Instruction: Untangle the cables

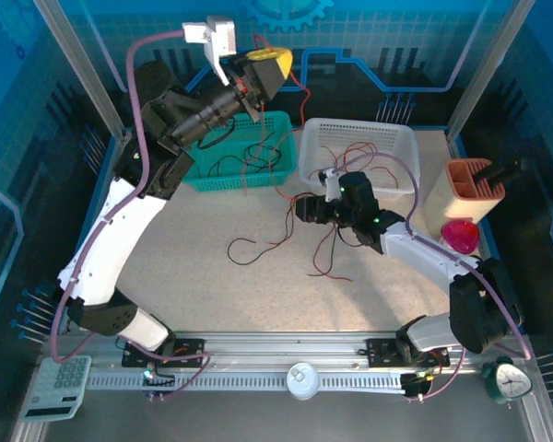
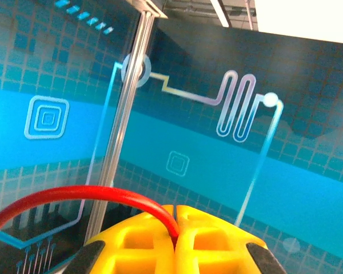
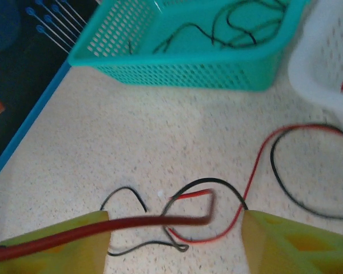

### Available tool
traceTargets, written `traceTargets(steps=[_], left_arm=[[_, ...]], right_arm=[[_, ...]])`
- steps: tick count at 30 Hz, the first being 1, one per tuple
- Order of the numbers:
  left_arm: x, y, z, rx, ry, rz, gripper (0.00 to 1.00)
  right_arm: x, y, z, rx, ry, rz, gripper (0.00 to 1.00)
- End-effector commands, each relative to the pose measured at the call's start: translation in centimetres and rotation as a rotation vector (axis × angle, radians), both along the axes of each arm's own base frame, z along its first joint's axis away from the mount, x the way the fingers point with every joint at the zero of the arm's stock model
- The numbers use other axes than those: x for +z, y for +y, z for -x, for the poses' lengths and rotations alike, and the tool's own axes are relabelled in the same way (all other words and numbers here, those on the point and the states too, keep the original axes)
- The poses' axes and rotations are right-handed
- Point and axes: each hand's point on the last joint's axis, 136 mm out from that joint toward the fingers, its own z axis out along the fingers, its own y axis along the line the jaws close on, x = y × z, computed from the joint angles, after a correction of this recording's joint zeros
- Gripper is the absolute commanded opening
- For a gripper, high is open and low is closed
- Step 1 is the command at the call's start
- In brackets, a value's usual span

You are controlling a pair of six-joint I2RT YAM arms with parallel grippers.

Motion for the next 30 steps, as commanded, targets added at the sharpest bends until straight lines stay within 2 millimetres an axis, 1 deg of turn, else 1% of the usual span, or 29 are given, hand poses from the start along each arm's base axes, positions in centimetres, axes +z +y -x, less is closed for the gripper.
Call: traceTargets(steps=[1,5,7,9,13,14,16,19,21,23,25,26,29,30], left_arm=[[-0.5,0.3,1.0,-0.025,0.01,0.011,0.0],[-2.4,0.4,0.7,-0.012,0.041,-0.001,0.0],[-3.3,0.3,0.5,-0.008,0.054,-0.007,0.0],[-4.0,0.3,0.4,-0.008,0.066,-0.015,0.0],[-4.9,0.2,0.4,-0.006,0.082,-0.026,0.0],[-5.0,0.2,0.4,-0.008,0.084,-0.027,0.0],[-5.1,0.2,0.5,-0.015,0.091,-0.024,0.0],[-5.1,0.1,0.7,-0.028,0.097,-0.021,0.0],[-4.9,0.0,0.8,-0.036,0.096,-0.019,0.0],[-4.6,0.1,1.0,-0.042,0.096,-0.014,0.0],[-4.2,0.0,1.3,-0.055,0.097,-0.01,0.0],[-4.0,0.0,1.4,-0.06,0.097,-0.008,0.0],[-3.7,-0.1,1.9,-0.08,0.103,-0.001,0.0],[-3.6,-0.2,2.0,-0.085,0.104,-0.001,0.0]], right_arm=[[2.4,1.1,-0.2,0.047,-0.058,-0.015,0.44],[3.1,1.0,0.2,0.059,-0.074,-0.005,0.14],[3.5,0.8,0.5,0.06,-0.084,-0.002,0.05],[4.0,0.5,0.8,0.058,-0.093,-0.003,0.0],[4.9,0.1,1.7,0.057,-0.106,-0.015,0.0],[5.3,0.0,1.9,0.056,-0.107,-0.024,0.07],[6.0,0.0,2.5,0.059,-0.108,-0.047,0.33],[7.5,0.3,3.6,0.08,-0.131,-0.07,0.54],[8.7,0.6,4.4,0.097,-0.155,-0.081,0.63],[9.7,0.8,5.0,0.108,-0.183,-0.094,0.69],[11.0,1.0,5.1,0.112,-0.214,-0.112,0.72],[11.6,1.0,4.9,0.104,-0.226,-0.115,0.72],[12.9,1.1,3.3,0.065,-0.273,-0.101,0.73],[13.3,1.3,2.8,0.065,-0.283,-0.102,0.73]])
